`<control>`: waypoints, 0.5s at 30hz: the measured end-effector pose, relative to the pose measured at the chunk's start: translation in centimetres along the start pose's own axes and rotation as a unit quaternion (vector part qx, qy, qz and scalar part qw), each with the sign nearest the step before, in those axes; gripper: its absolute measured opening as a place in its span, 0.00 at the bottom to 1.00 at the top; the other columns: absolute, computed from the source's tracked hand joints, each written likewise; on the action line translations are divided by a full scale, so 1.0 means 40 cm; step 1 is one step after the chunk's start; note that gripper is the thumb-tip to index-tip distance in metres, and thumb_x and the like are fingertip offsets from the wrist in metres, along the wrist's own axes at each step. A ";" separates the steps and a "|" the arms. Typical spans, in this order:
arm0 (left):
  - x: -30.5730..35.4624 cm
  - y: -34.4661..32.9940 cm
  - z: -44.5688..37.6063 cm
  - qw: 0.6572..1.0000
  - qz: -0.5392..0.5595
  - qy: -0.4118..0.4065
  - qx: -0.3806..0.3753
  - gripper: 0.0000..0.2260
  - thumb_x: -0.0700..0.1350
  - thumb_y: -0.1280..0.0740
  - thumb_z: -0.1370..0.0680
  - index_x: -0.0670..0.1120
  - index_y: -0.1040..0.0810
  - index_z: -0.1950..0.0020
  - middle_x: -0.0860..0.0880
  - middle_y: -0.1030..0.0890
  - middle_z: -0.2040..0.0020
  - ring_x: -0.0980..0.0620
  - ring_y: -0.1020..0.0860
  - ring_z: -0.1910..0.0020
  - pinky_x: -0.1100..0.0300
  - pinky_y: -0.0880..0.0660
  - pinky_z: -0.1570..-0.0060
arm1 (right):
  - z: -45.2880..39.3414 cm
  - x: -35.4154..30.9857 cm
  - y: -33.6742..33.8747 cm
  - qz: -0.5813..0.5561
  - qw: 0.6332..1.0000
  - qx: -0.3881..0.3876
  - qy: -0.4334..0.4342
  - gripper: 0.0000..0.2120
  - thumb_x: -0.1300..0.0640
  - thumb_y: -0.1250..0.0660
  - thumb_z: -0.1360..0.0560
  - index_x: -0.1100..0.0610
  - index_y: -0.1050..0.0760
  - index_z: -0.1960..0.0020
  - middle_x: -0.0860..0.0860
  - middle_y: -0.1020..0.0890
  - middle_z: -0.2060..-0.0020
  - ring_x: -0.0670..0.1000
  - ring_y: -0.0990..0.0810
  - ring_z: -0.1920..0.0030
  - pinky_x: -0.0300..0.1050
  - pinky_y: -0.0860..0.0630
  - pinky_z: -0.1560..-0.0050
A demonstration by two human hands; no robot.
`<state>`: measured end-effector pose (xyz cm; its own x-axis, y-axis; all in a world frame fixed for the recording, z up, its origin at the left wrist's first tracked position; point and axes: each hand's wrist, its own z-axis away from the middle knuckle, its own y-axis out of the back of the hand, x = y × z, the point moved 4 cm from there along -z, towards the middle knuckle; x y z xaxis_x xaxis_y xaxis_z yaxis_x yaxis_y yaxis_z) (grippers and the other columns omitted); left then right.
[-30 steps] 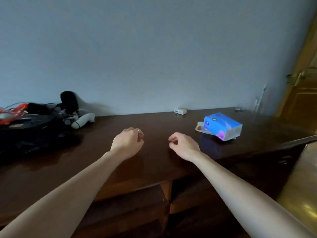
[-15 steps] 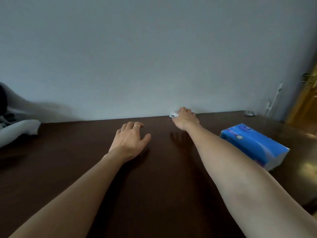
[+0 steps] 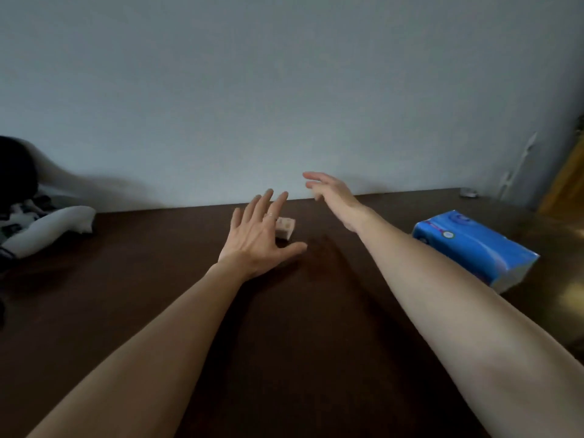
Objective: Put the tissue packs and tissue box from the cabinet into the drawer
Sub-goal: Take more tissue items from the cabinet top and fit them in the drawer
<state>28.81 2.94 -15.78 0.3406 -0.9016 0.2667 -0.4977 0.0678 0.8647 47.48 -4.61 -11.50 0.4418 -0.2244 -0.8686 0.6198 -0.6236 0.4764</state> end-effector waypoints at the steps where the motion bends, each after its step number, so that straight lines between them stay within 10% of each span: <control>1: -0.004 -0.005 0.001 0.999 0.008 0.018 -0.036 0.42 0.72 0.39 0.26 0.55 0.49 0.18 0.50 0.44 0.18 0.48 0.48 0.20 0.44 0.46 0.23 | 0.035 -0.027 0.030 0.047 0.998 0.033 0.011 0.25 0.60 0.38 0.25 0.46 0.23 0.30 0.48 0.21 0.34 0.49 0.25 0.33 0.43 0.30 0.38; 5: -0.006 -0.006 0.008 0.993 0.020 0.052 -0.100 0.24 0.58 0.41 0.18 0.49 0.32 0.24 0.51 0.33 0.23 0.49 0.42 0.22 0.49 0.38 0.27 | 0.206 -0.074 0.189 0.448 0.890 0.069 -0.047 0.29 0.44 0.35 0.26 0.44 0.32 0.26 0.50 0.23 0.32 0.58 0.30 0.29 0.59 0.33 0.31; 9: 0.050 0.013 0.076 0.990 -0.002 0.065 -0.128 0.25 0.56 0.44 0.16 0.48 0.35 0.22 0.47 0.36 0.23 0.46 0.43 0.22 0.46 0.38 0.28 | 0.380 -0.026 0.287 0.536 0.798 0.071 -0.265 0.48 0.31 0.30 0.39 0.51 0.38 0.25 0.59 0.31 0.28 0.67 0.33 0.28 0.77 0.38 0.34; 15: 0.155 0.062 0.253 0.989 -0.010 0.049 -0.141 0.26 0.57 0.47 0.16 0.48 0.40 0.20 0.46 0.37 0.23 0.44 0.44 0.23 0.44 0.40 0.27 | 0.513 -0.008 0.271 0.587 0.758 0.119 -0.258 0.41 0.39 0.29 0.27 0.52 0.43 0.23 0.64 0.31 0.31 0.64 0.31 0.33 0.61 0.30 0.38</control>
<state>21.61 -6.79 -16.29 0.4312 -0.8587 0.2770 -0.2535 0.1793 0.9506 40.76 -26.69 -8.86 0.2470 -0.9543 0.1684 -0.1661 0.1295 0.9776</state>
